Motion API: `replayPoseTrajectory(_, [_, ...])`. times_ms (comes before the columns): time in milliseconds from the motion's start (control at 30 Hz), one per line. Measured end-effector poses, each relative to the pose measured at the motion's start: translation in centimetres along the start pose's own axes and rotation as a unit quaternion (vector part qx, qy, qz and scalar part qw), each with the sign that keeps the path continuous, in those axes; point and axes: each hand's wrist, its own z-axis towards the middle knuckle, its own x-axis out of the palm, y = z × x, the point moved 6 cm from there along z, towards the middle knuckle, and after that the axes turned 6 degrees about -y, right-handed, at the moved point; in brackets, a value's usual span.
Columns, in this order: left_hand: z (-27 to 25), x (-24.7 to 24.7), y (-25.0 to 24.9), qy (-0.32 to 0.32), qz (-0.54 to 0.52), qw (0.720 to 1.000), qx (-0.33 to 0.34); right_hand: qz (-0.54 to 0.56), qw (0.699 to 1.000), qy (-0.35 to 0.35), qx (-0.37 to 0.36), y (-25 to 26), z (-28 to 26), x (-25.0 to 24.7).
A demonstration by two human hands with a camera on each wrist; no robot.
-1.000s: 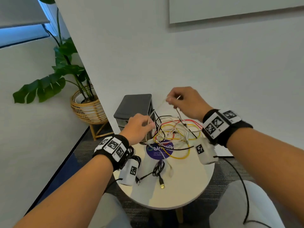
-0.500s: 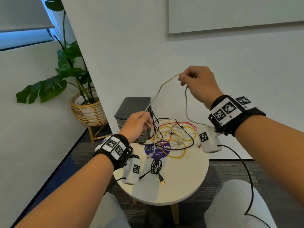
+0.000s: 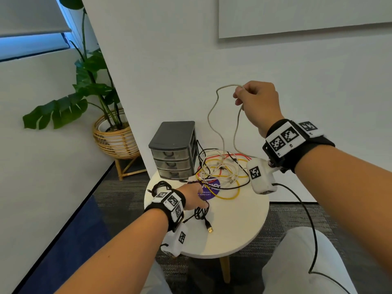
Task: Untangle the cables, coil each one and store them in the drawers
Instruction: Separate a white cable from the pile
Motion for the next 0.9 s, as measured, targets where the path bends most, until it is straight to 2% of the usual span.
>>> replayPoseTrajectory(133, [0.8, 0.9, 0.0, 0.042, 0.033, 0.998, 0.017, -0.01, 1.0, 0.007, -0.008, -0.3, -0.2, 0.3])
replayPoseTrajectory(200, [1.1, 1.0, 0.3, 0.042, 0.014, 0.999, 0.031, -0.012, 1.0, 0.011, -0.01, -0.5, -0.2, 0.5])
replayPoseTrajectory(500, [2.3, -0.4, 2.5, -0.087, 0.046, 0.995, 0.007, -0.022, 0.998, 0.059, -0.026, -1.0, -0.5, 1.7])
replayPoseTrajectory(567, [1.9, -1.5, 2.7, -0.111, 0.056, 0.992, -0.019, -0.023, 0.996, 0.079, -0.035, -0.7, -0.5, 2.0])
replayPoseTrajectory(633, [1.6, -3.9, 3.6, -0.17, -0.003, 0.983, -0.072, -0.026, 0.993, 0.102, -0.048, -0.4, -0.6, 2.2])
replayPoseTrajectory(700, [1.4, -6.6, 4.4, -0.234, -0.128, 0.96, -0.09, -0.032, 0.989, 0.13, -0.065, 0.2, -0.7, 2.5])
replayPoseTrajectory(800, [0.5, -10.7, 2.9, -0.264, -0.309, 0.914, -0.005, -0.041, 0.979, 0.178, -0.088, 1.3, -0.8, 3.1])
replayPoseTrajectory(900, [-1.5, -14.2, -0.3, -0.267, -0.365, 0.886, 0.098, -0.041, 0.972, 0.207, -0.103, 2.4, -0.6, 3.6])
